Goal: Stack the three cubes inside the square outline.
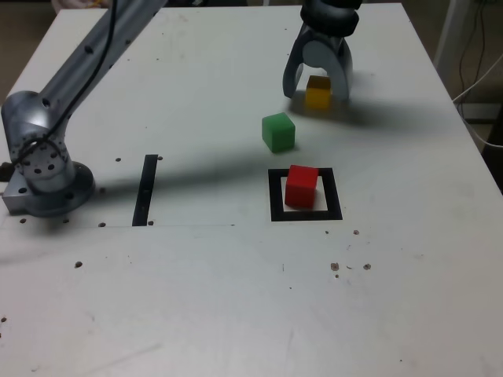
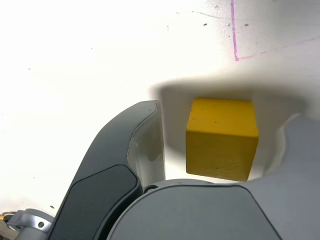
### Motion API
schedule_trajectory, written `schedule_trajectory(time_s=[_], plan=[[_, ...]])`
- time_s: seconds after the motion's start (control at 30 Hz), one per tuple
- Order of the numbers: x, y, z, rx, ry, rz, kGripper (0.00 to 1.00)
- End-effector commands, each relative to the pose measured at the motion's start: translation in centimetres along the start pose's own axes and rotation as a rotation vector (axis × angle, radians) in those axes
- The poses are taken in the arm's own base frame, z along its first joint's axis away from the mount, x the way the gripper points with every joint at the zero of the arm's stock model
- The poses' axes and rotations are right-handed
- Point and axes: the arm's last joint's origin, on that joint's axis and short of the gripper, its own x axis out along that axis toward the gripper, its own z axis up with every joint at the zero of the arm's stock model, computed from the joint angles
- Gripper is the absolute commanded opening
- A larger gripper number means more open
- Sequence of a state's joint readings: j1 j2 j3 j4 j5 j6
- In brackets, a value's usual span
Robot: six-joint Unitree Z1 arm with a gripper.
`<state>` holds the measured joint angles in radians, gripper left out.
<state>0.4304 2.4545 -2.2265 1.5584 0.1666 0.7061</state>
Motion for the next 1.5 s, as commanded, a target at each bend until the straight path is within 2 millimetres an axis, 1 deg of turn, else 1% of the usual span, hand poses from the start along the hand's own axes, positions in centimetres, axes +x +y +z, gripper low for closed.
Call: schedule_trajectory(time_s=[0.0, 0.07, 0.67, 0.77, 0.87, 1.0, 1.13, 1.33, 1.47], plan=[[-0.1, -0.1, 0.1, 0.004, 0.002, 0.003, 0.31], [-0.1, -0.1, 0.1, 0.006, 0.003, 0.004, 0.30], [-0.1, -0.1, 0.0, 0.009, 0.006, 0.002, 0.30], [-0.5, -0.3, -0.1, 0.010, 0.001, 0.006, 0.30], [-1.3, -0.7, -0.3, 0.015, -0.007, 0.015, 0.30], [-3.1, -2.2, -0.5, 0.024, -0.022, 0.038, 0.30], [-4.9, -4.2, -0.8, 0.023, -0.030, 0.054, 0.30], [-7.4, -8.2, -1.9, 0.017, -0.040, 0.065, 0.30], [-8.5, -11.1, -2.6, 0.013, -0.053, 0.055, 0.30]])
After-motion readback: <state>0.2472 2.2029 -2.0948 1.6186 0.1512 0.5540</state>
